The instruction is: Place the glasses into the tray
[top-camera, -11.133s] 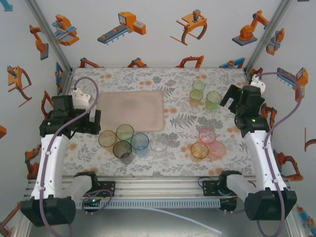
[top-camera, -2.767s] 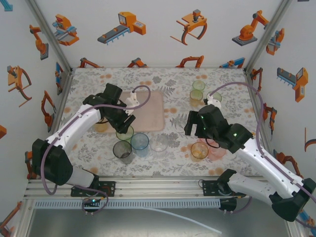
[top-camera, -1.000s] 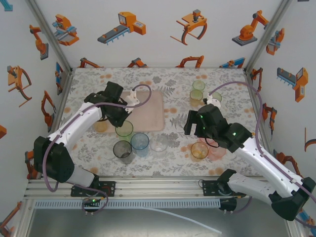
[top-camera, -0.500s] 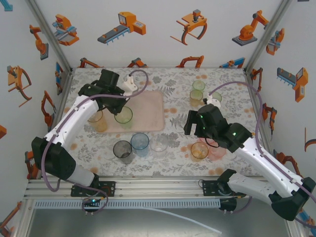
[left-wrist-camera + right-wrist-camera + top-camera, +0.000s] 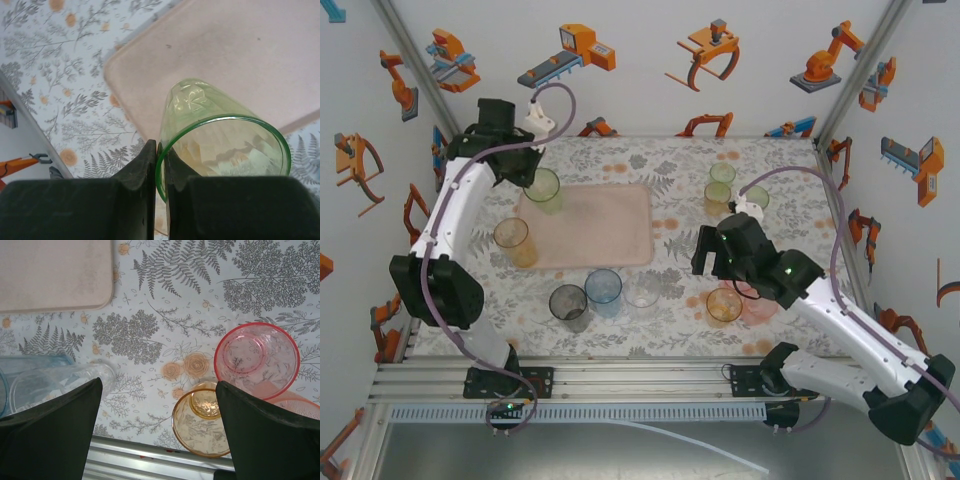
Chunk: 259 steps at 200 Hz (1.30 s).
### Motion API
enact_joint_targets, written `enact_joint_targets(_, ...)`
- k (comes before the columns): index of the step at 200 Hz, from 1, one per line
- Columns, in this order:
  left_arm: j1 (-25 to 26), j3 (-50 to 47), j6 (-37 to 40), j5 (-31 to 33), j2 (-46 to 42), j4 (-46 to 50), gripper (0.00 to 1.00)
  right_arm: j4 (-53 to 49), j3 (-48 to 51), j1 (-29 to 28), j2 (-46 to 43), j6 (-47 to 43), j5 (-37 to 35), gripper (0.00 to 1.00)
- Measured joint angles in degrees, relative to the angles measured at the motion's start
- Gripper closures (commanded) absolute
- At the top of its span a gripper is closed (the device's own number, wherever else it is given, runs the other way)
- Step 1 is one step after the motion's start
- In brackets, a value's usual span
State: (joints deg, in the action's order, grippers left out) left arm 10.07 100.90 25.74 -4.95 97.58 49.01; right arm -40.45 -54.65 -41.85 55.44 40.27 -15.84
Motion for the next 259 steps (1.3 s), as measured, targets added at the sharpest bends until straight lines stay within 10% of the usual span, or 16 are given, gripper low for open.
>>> enact_joint_targets(117,-11.30,2.62,-3.61,-2.62,7.17,-0.61,0.90,1.79,0.96,0.00,-0.70,-0.42,-0.79,0.16)
enact_joint_targets(259,-12.28,-2.10,-4.39,-2.56,9.99,-2.34,0.90,2.27,2.21,0.00,-0.72,-0.37,-0.79,0.16)
